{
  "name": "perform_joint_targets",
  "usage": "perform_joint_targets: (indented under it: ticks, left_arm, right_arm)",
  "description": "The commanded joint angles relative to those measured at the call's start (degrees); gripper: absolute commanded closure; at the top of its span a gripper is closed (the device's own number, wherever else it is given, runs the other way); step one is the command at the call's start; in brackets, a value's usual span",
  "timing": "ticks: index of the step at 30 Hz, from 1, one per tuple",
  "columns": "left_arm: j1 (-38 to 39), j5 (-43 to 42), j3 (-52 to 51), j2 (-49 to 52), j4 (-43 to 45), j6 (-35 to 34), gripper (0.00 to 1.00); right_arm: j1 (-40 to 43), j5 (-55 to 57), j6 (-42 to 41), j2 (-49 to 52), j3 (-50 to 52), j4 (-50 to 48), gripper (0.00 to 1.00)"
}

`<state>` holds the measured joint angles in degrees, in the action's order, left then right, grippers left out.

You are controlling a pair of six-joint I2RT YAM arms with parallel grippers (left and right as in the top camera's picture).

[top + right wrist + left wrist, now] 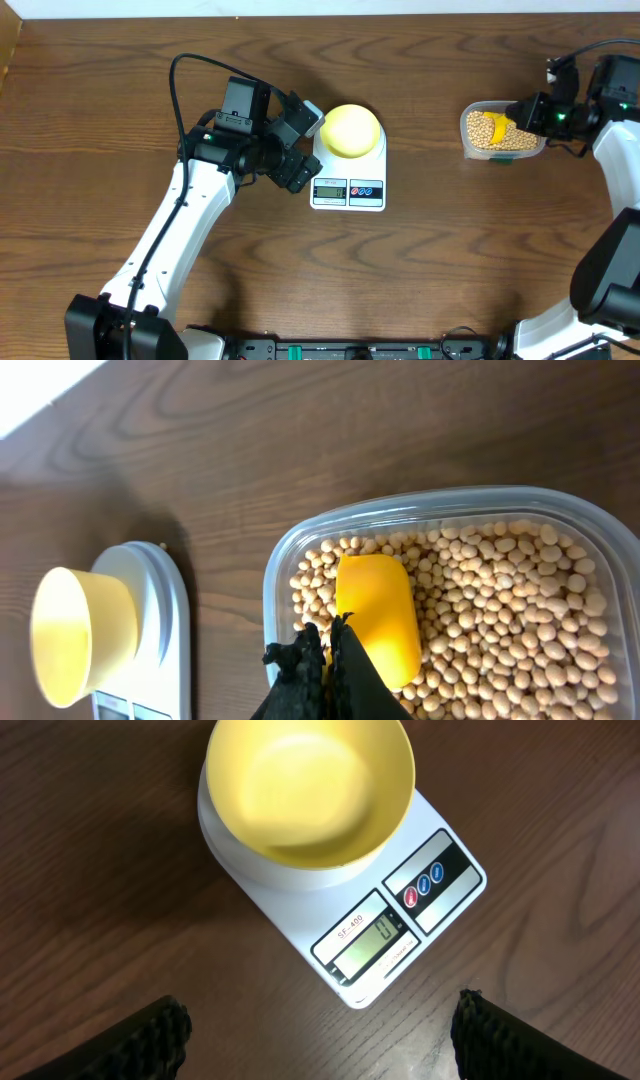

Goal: Scoop item into bowl and weigh 50g on scale
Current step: 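Lower the scoop into the soybeans and drag it to fill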

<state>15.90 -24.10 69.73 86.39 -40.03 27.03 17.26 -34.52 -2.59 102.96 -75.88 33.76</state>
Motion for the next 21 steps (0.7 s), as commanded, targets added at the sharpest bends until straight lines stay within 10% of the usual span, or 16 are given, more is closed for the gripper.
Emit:
perform_joint_targets:
  ticks: [1, 21]
  left_arm:
    - [-0.2, -0.7, -0.6, -0.2, 0.0, 0.4, 0.14]
    - [-0.2, -0.7, -0.6, -0.2, 0.0, 0.4, 0.14]
  right_arm:
    - [1.0, -4.7, -0.8, 3.2, 0.7, 0.2, 0.99]
    - [8.9, -15.4, -1.2, 4.1, 0.7, -3.2, 0.99]
